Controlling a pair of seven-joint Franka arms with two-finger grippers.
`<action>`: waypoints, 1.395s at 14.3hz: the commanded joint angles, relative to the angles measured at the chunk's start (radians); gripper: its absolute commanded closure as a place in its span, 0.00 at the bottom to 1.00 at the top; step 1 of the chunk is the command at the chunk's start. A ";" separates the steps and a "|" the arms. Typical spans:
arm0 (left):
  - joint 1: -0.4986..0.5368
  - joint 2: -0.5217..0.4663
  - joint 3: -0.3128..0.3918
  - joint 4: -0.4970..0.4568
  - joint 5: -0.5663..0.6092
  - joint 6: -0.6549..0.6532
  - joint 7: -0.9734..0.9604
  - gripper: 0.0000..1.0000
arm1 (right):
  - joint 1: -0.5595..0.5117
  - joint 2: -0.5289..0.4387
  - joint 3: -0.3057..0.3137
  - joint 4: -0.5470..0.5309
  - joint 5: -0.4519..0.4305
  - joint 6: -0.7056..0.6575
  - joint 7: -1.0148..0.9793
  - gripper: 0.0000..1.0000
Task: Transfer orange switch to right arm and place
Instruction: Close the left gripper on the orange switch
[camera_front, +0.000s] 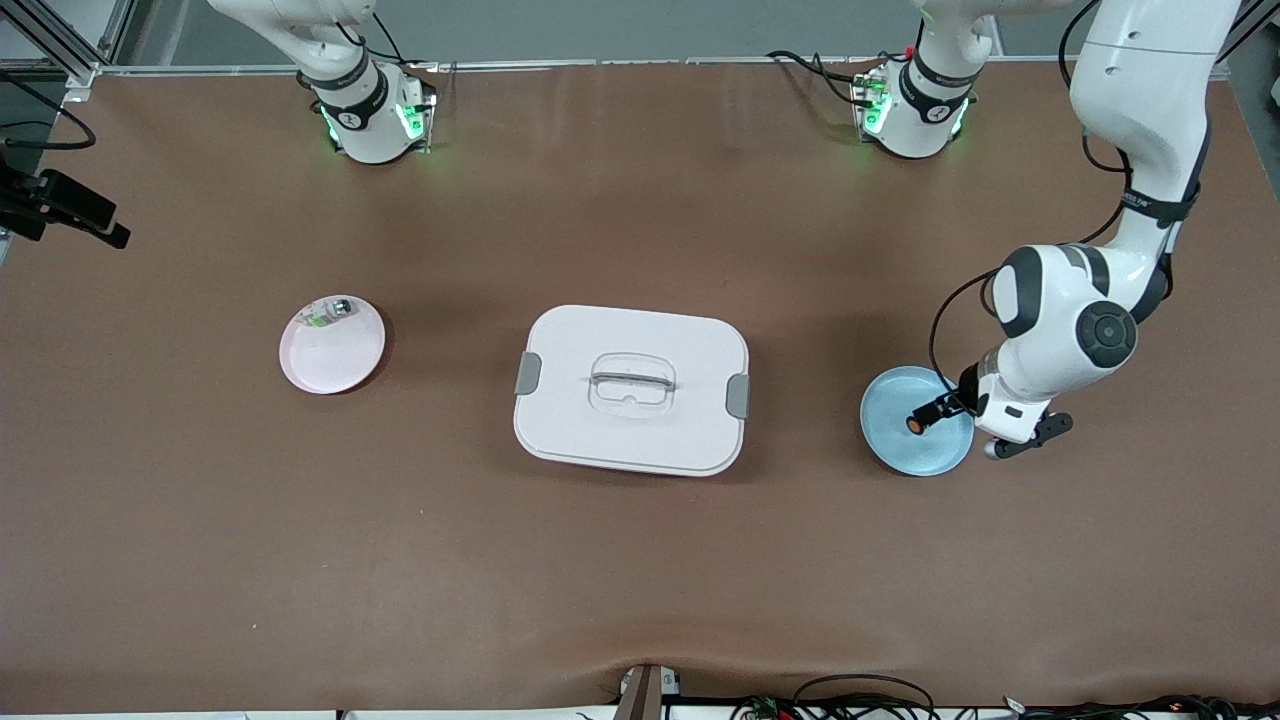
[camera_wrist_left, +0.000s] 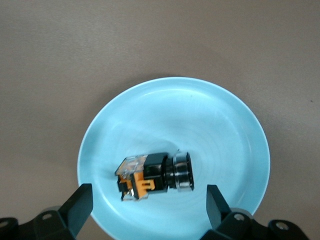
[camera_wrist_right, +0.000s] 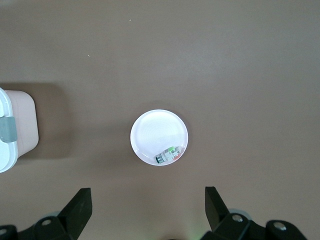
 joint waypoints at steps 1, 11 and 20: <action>-0.004 0.027 0.001 0.004 -0.005 0.041 -0.011 0.00 | 0.001 0.010 0.002 0.022 -0.014 -0.010 0.001 0.00; 0.000 0.076 0.001 0.008 -0.007 0.093 -0.012 0.00 | 0.001 0.010 0.002 0.022 -0.014 -0.010 0.001 0.00; -0.007 0.071 -0.002 0.008 -0.014 0.083 -0.012 0.34 | 0.001 0.010 0.002 0.022 -0.014 -0.010 0.001 0.00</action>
